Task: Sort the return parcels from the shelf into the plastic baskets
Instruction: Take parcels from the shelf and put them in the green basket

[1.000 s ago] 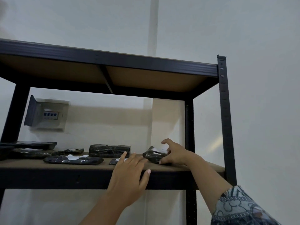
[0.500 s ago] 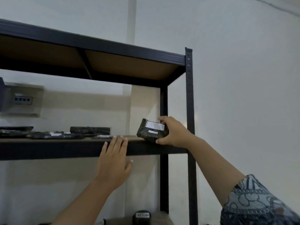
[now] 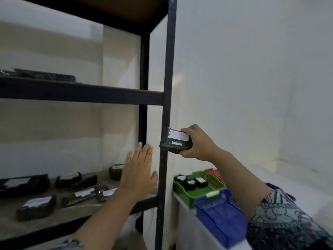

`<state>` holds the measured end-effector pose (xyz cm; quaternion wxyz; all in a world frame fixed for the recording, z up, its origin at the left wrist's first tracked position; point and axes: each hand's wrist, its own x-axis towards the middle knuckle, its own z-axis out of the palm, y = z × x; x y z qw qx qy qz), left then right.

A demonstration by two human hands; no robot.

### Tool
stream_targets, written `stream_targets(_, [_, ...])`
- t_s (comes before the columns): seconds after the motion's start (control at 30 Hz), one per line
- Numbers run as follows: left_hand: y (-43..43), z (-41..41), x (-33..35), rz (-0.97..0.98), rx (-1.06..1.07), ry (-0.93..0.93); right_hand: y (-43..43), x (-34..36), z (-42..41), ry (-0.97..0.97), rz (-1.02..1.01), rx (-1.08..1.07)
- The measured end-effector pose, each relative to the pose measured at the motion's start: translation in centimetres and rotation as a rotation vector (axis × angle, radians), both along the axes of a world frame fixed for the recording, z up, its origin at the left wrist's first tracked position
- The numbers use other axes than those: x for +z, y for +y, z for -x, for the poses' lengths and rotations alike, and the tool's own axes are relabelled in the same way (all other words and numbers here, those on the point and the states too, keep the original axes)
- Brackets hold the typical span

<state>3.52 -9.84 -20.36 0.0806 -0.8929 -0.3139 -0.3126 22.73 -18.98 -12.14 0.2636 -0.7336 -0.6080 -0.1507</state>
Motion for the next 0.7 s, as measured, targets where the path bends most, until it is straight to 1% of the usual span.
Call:
stream_targets(0.1, [-1.4,-3.2,-2.3,0.046,-0.069,0.014,-1.3,-2.7,-3.0,0.038,0.020,-0.038])
stream_targets(0.37, [-3.0,-12.8,-8.7,0.193,-0.139,0.104,-2.0,-9.2,-13.2,0.113,0.133,-0.073])
stream_targets(0.7, [-1.2,-26.3,-16.4,0.447,0.004,0.136,1.5,-16.5,-28.7,0.122,0.274,-0.039])
